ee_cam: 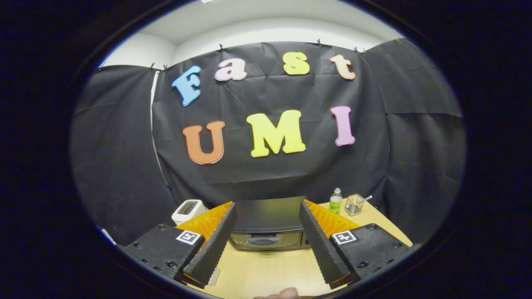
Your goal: Open the toaster oven, put the food inside, and close the toaster oven door.
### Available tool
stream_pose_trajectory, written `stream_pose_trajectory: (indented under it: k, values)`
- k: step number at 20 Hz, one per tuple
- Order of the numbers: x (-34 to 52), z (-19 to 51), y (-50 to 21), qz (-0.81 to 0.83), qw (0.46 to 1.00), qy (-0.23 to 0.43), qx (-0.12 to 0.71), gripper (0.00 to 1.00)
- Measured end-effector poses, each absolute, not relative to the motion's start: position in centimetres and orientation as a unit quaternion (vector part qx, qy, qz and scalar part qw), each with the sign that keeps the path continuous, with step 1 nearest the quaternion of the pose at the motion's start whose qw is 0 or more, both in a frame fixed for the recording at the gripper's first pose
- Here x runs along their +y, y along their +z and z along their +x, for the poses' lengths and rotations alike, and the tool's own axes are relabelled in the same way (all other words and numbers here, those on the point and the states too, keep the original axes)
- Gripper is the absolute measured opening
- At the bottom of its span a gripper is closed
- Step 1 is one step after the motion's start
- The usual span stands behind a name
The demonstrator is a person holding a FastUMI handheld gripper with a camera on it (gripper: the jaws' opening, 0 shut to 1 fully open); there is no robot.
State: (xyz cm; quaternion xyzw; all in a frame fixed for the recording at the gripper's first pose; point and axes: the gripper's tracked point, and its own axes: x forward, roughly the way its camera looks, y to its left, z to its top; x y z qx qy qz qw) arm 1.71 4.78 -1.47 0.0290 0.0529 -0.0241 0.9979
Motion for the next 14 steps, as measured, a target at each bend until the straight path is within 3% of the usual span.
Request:
stream_pose_trajectory:
  k: [14]
  values:
    - [4.0, -2.8, -2.6, 0.032, 0.998, -0.019, 0.047, 0.99]
